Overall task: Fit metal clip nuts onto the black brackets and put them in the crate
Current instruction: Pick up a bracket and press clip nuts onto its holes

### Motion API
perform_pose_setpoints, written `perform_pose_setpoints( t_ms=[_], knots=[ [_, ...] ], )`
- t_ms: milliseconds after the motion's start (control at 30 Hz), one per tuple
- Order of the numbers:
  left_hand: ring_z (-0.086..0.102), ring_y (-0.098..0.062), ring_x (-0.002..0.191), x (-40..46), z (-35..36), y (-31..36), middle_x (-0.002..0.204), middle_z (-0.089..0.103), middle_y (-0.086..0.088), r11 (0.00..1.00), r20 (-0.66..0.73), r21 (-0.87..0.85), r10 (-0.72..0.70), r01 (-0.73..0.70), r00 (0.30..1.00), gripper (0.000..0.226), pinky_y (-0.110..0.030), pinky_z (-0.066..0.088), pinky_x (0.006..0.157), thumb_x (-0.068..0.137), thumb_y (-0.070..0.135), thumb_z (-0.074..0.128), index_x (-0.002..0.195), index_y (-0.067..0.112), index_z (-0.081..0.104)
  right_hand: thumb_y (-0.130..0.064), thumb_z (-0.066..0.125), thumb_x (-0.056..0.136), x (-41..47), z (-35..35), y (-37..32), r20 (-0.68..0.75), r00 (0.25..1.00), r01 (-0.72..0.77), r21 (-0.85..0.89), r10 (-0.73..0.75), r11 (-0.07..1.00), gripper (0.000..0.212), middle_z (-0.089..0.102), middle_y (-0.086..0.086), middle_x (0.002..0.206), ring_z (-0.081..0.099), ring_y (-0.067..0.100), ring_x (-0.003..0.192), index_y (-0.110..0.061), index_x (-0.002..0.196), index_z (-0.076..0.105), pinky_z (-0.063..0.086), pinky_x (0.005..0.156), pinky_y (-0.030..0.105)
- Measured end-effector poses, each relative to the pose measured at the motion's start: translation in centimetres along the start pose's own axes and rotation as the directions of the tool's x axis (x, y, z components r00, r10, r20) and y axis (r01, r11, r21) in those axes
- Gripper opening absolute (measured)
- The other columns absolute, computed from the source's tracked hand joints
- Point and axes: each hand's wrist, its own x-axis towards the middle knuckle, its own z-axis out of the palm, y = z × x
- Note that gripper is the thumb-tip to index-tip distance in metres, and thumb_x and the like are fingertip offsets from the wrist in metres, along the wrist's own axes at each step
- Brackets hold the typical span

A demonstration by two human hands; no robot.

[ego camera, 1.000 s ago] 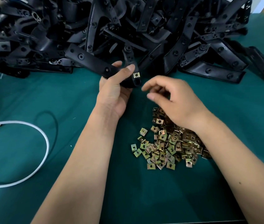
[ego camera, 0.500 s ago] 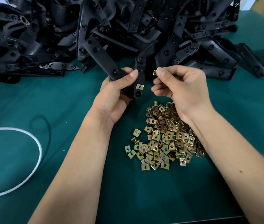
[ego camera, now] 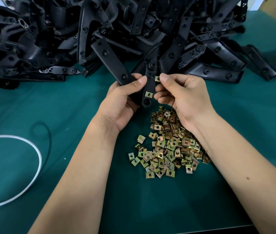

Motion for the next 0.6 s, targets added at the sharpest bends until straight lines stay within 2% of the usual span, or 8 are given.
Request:
perform_pose_setpoints(
  t_ms=[267,500,600],
  knots=[
    [0.069,-0.022,0.084,0.00,0.10,-0.06,0.098,0.071,-0.009,1.000,-0.002,0.001,-0.002,0.002,1.000,0.021,-0.036,0.058,0.073,0.084,0.014,0.076,0.101,0.014,0.062,-0.010,0.065,0.100,-0.13,0.14,0.09,-0.007,1.000,0.007,-0.016,-0.007,1.000,0.013,0.072,0.006,0.070,0.069,0.016,0.059,-0.002,0.090,0.071,0.054,0.053,0.021],
    [0.067,-0.021,0.083,-0.20,0.45,0.16,0.094,0.068,-0.007,0.999,-0.004,0.032,-0.020,0.020,1.000,0.028,-0.035,0.058,0.071,0.085,0.014,0.074,0.107,0.012,0.057,-0.011,0.065,0.100,-0.25,0.28,0.09,-0.027,1.000,-0.007,-0.017,0.006,1.000,0.015,0.070,0.004,0.068,0.065,0.013,0.057,-0.004,0.087,0.070,0.050,0.050,0.020],
    [0.065,-0.025,0.089,-0.28,0.57,0.17,0.100,0.065,-0.012,0.999,-0.002,0.034,-0.035,0.035,0.999,0.033,-0.037,0.058,0.075,0.086,0.013,0.073,0.113,0.010,0.053,-0.012,0.066,0.100,-0.27,0.36,0.11,-0.027,1.000,-0.016,-0.014,0.016,1.000,0.018,0.069,0.004,0.068,0.061,0.013,0.055,-0.008,0.082,0.070,0.046,0.048,0.020]
  ],
)
